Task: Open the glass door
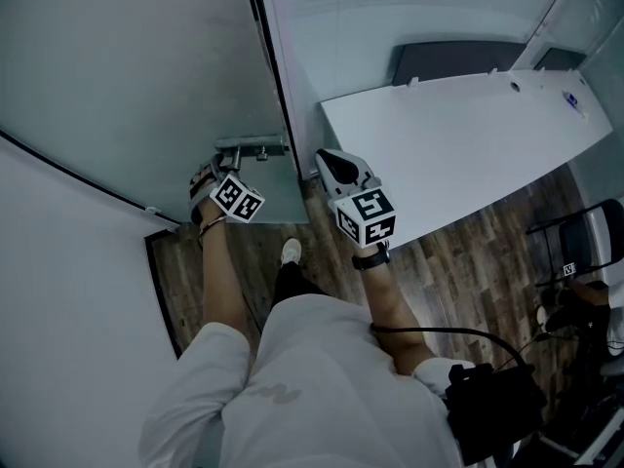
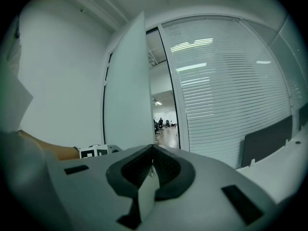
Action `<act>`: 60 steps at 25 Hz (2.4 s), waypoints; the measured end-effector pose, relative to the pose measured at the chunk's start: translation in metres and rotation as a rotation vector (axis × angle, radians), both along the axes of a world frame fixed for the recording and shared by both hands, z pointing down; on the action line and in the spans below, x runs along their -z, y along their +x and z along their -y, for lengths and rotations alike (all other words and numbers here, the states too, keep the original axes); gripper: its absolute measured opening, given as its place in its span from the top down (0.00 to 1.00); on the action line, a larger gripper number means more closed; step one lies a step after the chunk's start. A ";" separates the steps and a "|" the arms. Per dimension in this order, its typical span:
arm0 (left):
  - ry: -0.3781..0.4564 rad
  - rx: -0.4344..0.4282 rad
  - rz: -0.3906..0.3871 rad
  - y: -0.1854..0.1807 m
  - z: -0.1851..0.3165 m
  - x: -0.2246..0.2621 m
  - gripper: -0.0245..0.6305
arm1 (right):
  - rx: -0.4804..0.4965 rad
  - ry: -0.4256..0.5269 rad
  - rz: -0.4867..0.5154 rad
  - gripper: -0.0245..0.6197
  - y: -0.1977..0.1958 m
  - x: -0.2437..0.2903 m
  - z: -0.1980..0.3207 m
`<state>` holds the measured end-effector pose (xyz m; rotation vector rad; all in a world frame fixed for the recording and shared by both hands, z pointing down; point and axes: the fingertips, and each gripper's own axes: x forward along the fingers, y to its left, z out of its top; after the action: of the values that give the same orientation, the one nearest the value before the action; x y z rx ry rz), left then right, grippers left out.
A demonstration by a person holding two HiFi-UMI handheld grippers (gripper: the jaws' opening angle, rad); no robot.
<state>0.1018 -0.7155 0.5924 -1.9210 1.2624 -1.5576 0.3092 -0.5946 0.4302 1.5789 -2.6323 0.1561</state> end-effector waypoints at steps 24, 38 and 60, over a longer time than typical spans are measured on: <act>0.080 0.053 0.075 -0.076 -0.159 -0.014 0.71 | 0.263 0.004 0.056 0.96 -0.102 -0.024 -0.143; 0.093 0.095 0.102 -0.134 -0.232 -0.012 0.71 | 0.388 0.088 0.074 0.96 -0.151 0.031 -0.154; 0.138 -0.087 0.022 -0.206 -0.318 0.010 0.70 | 0.649 0.094 0.080 0.96 -0.294 0.056 -0.202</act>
<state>-0.1042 -0.3974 0.5820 -1.8425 1.2267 -1.4070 0.0149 -0.3924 0.3738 0.6708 -3.0865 0.0567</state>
